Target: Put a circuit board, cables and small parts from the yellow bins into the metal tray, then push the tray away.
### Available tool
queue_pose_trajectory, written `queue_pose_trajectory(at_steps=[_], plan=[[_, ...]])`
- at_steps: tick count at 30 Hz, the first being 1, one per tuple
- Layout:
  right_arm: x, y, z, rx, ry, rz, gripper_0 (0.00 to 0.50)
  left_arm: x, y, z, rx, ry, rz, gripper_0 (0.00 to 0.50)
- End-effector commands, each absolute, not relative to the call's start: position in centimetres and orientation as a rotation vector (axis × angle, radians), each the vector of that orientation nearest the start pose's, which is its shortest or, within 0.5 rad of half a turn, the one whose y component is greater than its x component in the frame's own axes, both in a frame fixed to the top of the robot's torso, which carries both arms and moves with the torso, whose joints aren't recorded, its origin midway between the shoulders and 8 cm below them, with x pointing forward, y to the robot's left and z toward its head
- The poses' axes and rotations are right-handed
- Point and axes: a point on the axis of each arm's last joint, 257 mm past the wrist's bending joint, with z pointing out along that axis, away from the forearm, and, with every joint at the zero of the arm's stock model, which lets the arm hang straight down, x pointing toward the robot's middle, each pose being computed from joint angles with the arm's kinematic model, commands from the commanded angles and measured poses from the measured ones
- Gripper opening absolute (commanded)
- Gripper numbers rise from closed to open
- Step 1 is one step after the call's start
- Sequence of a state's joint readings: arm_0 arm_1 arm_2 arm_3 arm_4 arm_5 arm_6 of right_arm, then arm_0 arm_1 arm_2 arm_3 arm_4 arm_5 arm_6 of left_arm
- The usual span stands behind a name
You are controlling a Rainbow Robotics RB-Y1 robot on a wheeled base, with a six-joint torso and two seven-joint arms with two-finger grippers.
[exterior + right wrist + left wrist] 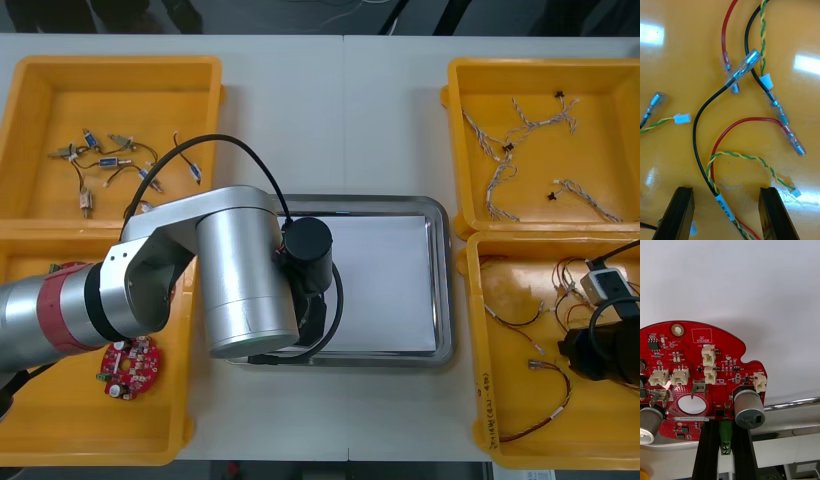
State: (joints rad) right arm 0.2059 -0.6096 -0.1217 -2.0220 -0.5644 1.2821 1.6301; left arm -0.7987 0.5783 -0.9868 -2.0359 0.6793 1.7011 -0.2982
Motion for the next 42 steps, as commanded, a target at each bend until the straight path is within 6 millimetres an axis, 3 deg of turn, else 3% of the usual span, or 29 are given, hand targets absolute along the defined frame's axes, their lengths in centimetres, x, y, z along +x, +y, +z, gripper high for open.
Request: queue_pose_trajectory(at_steps=[1, 13, 14, 15, 17, 18, 19, 28, 30, 32, 34, 38, 42], plan=[[35.6, -37.9, -34.2, -0.162, 2.607, -0.067, 0.500, 35.9, 4.4, -27.4, 0.080, 2.776, -0.085, 0.000], [35.4, -37.5, -34.4, -0.155, 2.613, -0.042, 0.500, 36.2, 4.3, -29.5, 0.045, 2.774, -0.100, 0.000], [35.5, -37.5, -34.3, -0.154, 2.611, -0.041, 0.484, 36.3, 4.3, -29.5, 0.048, 2.769, -0.099, 0.000], [35.5, -37.4, -34.3, -0.152, 2.611, -0.038, 0.386, 36.3, 4.3, -29.8, 0.049, 2.764, -0.093, 0.000], [35.4, -37.3, -34.3, -0.151, 2.612, -0.032, 0.067, 36.5, 4.4, -30.0, 0.046, 2.757, -0.091, 0.000], [35.5, -37.3, -34.3, -0.148, 2.611, -0.031, 0.027, 36.4, 4.4, -30.1, 0.047, 2.759, -0.088, 0.000], [35.5, -37.3, -34.2, -0.151, 2.609, -0.030, 0.000, 36.4, 4.4, -30.1, 0.048, 2.759, -0.090, 0.000], [36.1, -37.9, -32.0, -0.150, 2.574, -0.048, 0.000, 36.3, 4.4, -30.1, 0.036, 2.765, -0.092, 0.009], [36.0, -38.2, -31.3, -0.152, 2.573, -0.058, 0.000, 36.2, 4.4, -30.2, 0.036, 2.770, -0.095, 0.116], [35.7, -38.6, -29.9, -0.159, 2.576, -0.077, 0.000, 36.3, 4.5, -30.2, 0.025, 2.769, -0.094, 0.309], [35.5, -38.9, -28.7, -0.169, 2.577, -0.096, 0.000, 36.2, 4.5, -30.2, 0.025, 2.770, -0.093, 0.403], [34.7, -39.3, -25.7, -0.205, 2.585, -0.133, 0.000, 36.2, 4.3, -30.2, 0.013, 2.770, -0.106, 0.491], [34.2, -39.5, -23.2, -0.226, 2.590, -0.110, 0.000, 36.2, 4.1, -30.0, -0.001, 2.766, -0.119, 0.500]])
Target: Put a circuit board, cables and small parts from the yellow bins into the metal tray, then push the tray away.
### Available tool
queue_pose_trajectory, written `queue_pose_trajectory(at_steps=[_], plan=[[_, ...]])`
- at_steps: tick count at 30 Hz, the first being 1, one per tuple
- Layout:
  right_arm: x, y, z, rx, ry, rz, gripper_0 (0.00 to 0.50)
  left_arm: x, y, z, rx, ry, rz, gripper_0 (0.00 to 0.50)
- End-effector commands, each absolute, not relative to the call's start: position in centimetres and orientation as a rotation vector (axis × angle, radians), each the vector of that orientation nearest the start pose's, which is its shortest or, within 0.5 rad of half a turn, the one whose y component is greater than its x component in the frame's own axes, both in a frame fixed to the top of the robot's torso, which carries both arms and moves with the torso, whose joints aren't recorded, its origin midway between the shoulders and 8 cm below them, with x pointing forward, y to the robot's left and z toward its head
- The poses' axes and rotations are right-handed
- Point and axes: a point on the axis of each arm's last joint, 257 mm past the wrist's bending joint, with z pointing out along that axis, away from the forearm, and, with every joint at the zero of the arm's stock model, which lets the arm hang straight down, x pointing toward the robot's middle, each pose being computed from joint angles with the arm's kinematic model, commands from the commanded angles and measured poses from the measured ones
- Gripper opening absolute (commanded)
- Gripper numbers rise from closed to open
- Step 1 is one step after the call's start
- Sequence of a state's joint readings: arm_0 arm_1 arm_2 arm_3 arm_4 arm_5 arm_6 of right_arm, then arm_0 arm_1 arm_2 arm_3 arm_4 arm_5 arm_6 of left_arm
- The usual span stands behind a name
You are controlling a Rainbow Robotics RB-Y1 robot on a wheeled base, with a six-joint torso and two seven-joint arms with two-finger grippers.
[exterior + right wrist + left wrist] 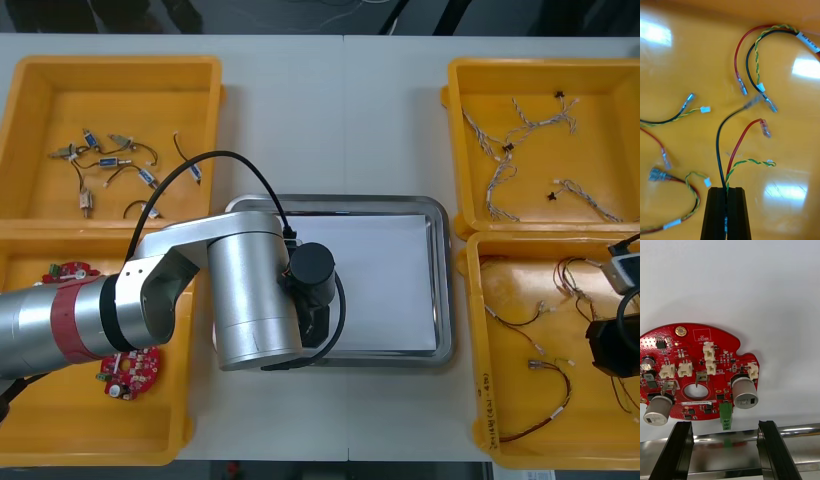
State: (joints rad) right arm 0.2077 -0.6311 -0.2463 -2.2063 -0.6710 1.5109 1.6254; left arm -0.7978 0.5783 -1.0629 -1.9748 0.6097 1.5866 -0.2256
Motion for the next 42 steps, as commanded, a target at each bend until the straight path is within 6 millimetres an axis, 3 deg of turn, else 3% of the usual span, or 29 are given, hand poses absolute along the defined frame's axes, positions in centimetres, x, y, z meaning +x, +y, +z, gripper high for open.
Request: queue_pose_trajectory(at_steps=[1, 5, 13, 18, 27, 42], plan=[[34.1, -39.7, -22.4, -0.235, 2.589, -0.106, 0.000, 36.2, 4.1, -30.0, -0.005, 2.765, -0.121, 0.500], [34.0, -40.2, -20.7, -0.258, 2.583, -0.092, 0.000, 36.2, 3.9, -29.5, -0.016, 2.758, -0.142, 0.500], [33.2, -41.7, -16.4, -0.295, 2.608, -0.105, 0.000, 37.1, 3.7, -26.6, -0.083, 2.750, -0.225, 0.500], [33.1, -41.4, -14.6, -0.370, 2.611, -0.112, 0.000, 37.4, 4.8, -24.6, -0.107, 2.743, -0.202, 0.500], [33.9, -37.8, -12.4, -0.587, 2.589, -0.066, 0.000, 38.1, 8.1, -20.8, -0.153, 2.756, -0.176, 0.500], [36.6, -29.9, -10.2, -0.936, 2.478, -0.024, 0.000, 40.4, 16.2, -15.2, -0.164, 2.745, -0.060, 0.500]])
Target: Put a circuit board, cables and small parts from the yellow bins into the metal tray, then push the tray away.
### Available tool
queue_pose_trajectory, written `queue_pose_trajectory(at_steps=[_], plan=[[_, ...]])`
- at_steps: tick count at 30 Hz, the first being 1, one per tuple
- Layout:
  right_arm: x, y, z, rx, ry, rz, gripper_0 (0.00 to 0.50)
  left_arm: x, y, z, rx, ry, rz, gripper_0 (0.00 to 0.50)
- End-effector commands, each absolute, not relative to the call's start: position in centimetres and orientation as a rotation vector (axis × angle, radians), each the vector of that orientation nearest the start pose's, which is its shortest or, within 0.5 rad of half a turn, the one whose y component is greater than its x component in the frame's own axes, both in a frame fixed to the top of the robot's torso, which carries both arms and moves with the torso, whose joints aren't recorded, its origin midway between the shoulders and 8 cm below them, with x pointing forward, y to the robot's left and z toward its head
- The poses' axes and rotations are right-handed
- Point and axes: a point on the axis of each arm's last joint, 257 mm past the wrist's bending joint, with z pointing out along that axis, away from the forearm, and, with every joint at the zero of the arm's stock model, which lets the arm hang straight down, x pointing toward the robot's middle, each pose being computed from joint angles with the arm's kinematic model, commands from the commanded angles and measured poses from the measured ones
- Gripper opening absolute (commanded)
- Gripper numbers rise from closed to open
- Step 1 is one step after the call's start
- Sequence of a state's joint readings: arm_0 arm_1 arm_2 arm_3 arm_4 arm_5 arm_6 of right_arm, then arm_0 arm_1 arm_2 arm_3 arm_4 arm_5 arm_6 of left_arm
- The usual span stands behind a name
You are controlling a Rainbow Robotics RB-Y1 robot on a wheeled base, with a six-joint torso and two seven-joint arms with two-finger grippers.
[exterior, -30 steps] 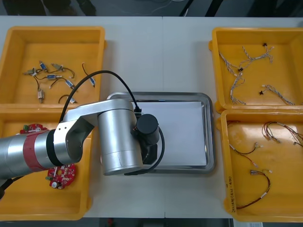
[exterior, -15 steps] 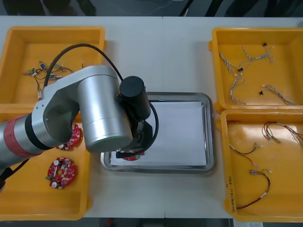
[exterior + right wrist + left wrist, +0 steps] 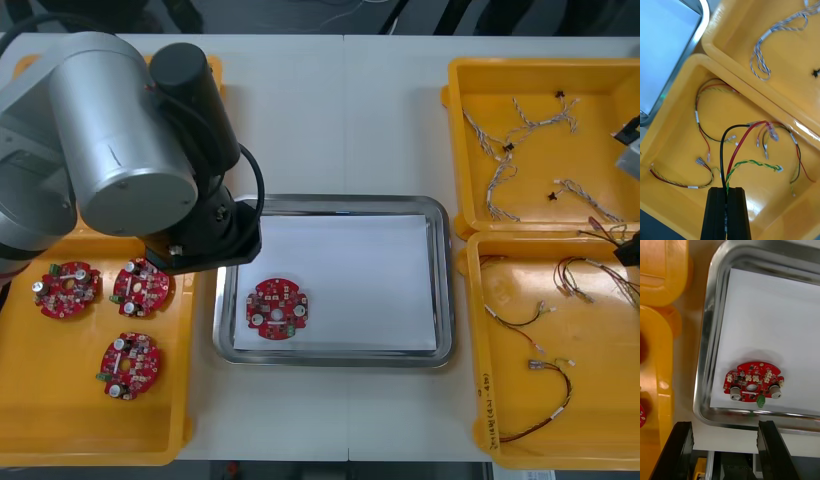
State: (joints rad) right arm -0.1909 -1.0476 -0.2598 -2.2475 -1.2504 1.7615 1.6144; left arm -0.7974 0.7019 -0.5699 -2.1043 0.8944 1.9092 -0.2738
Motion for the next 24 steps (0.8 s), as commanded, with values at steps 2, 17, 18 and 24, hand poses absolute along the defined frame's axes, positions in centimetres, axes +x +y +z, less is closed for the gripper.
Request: queue_pose_trajectory(at_steps=[2, 17, 18, 24], plan=[[36.7, -29.0, -9.9, -0.972, 2.465, -0.014, 0.000, 40.7, 17.1, -14.6, -0.186, 2.742, -0.062, 0.500], [36.9, -21.0, -9.1, -1.363, 2.299, -0.070, 0.000, 43.2, 24.3, -12.4, -0.244, 2.751, -0.079, 0.500], [37.0, -20.6, -9.1, -1.379, 2.292, -0.073, 0.000, 43.3, 24.5, -12.4, -0.245, 2.750, -0.080, 0.500], [36.8, -16.6, -9.8, -1.527, 2.201, -0.073, 0.000, 44.1, 26.5, -11.9, -0.220, 2.737, -0.073, 0.500]])
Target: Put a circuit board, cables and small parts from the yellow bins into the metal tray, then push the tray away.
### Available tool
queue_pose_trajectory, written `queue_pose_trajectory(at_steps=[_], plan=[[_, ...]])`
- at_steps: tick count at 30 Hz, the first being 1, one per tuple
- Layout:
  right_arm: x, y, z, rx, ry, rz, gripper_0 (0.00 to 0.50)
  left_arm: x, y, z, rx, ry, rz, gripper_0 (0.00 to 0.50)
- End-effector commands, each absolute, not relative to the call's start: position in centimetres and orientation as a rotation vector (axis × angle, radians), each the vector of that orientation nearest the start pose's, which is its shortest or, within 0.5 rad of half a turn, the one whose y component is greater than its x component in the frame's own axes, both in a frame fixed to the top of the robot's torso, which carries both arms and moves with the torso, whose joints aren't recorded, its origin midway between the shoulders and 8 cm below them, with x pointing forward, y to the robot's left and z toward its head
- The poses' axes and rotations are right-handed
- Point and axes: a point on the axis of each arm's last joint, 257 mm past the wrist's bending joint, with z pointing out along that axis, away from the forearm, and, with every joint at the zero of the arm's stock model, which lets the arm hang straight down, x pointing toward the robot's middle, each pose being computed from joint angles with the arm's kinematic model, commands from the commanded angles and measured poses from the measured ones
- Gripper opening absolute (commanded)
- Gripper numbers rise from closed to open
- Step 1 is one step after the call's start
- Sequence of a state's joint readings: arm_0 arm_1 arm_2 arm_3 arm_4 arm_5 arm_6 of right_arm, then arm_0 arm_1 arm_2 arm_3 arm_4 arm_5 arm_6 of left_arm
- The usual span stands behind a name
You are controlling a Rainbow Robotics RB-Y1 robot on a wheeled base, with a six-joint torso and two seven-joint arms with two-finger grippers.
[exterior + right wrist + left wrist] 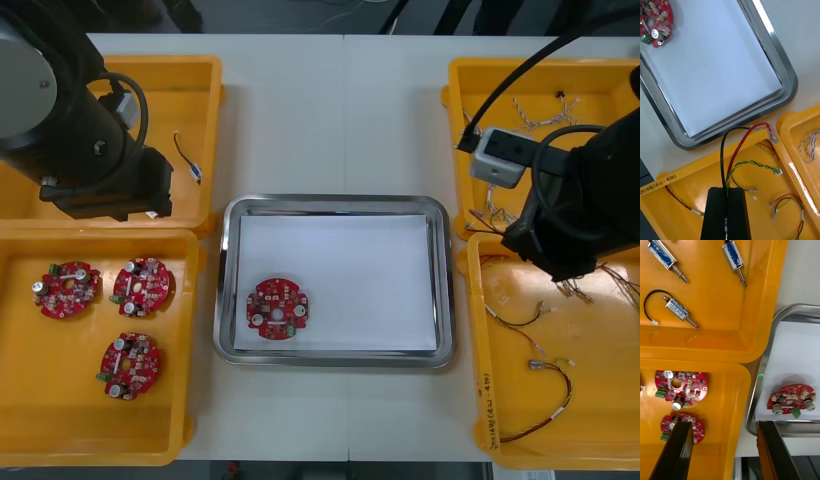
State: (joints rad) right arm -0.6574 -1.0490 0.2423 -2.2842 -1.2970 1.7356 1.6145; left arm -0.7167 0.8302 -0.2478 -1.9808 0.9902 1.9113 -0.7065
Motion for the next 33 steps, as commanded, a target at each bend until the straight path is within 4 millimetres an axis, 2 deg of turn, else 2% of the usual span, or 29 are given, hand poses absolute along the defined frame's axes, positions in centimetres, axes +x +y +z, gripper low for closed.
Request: queue_pose_trajectory(at_steps=[1, 13, 19, 24, 33], plan=[[36.8, -16.1, -9.9, -1.545, 2.189, -0.074, 0.000, 44.2, 26.8, -11.9, -0.219, 2.737, -0.076, 0.500], [37.0, -10.0, -11.1, -1.689, 2.038, -0.094, 0.000, 45.8, 30.0, -11.3, -0.158, 2.722, -0.020, 0.500], [36.6, -7.3, -12.5, -1.776, 1.981, -0.095, 0.000, 46.6, 30.7, -11.4, -0.178, 2.709, -0.023, 0.500], [36.2, -6.0, -14.2, -1.856, 1.954, -0.111, 0.000, 47.4, 30.8, -11.3, -0.186, 2.688, -0.040, 0.500], [36.7, -6.0, -17.5, -1.975, 1.941, -0.224, 0.000, 49.1, 30.3, -11.3, -0.198, 2.641, -0.069, 0.500]])
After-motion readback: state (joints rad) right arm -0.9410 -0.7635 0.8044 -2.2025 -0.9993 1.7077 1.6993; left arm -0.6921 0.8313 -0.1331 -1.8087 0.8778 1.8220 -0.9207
